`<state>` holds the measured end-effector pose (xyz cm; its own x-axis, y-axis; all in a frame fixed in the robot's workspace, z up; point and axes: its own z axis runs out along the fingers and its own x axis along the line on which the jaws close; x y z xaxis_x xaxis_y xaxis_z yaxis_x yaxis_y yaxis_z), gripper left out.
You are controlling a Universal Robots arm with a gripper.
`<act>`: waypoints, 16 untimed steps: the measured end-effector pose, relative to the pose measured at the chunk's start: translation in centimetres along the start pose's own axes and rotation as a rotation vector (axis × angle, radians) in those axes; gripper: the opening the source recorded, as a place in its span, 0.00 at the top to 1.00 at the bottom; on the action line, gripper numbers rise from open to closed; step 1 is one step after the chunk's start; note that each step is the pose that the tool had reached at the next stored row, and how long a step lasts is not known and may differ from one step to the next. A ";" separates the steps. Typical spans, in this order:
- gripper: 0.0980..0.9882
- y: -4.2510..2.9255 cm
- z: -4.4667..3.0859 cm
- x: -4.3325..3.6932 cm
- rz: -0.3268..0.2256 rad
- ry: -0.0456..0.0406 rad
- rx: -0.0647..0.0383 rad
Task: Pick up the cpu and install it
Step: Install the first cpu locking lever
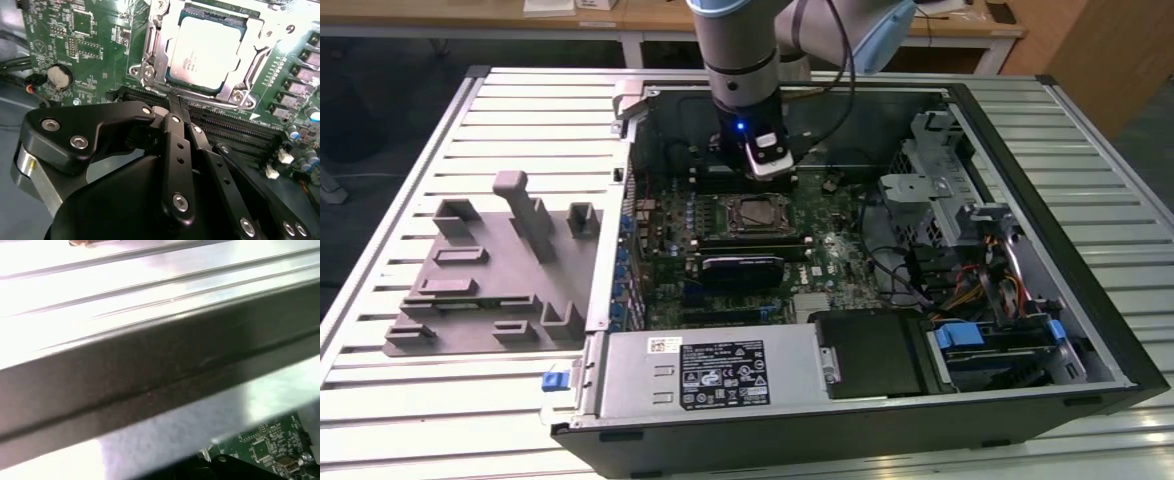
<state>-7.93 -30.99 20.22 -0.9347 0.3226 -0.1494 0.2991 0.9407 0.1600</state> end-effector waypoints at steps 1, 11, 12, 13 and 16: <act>0.99 0.03 -0.19 -0.03 0.000 0.0001 0.000; 0.99 0.08 -0.45 -0.10 0.001 0.0125 0.006; 0.99 0.09 -0.43 -0.12 0.002 0.0202 0.011; 0.99 0.09 -0.42 -0.15 0.002 0.0279 0.015; 0.99 -0.02 -0.39 -0.39 0.005 0.0558 0.027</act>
<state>-7.64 -31.18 20.66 -0.9422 0.3216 -0.0939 0.3082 0.9419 0.1337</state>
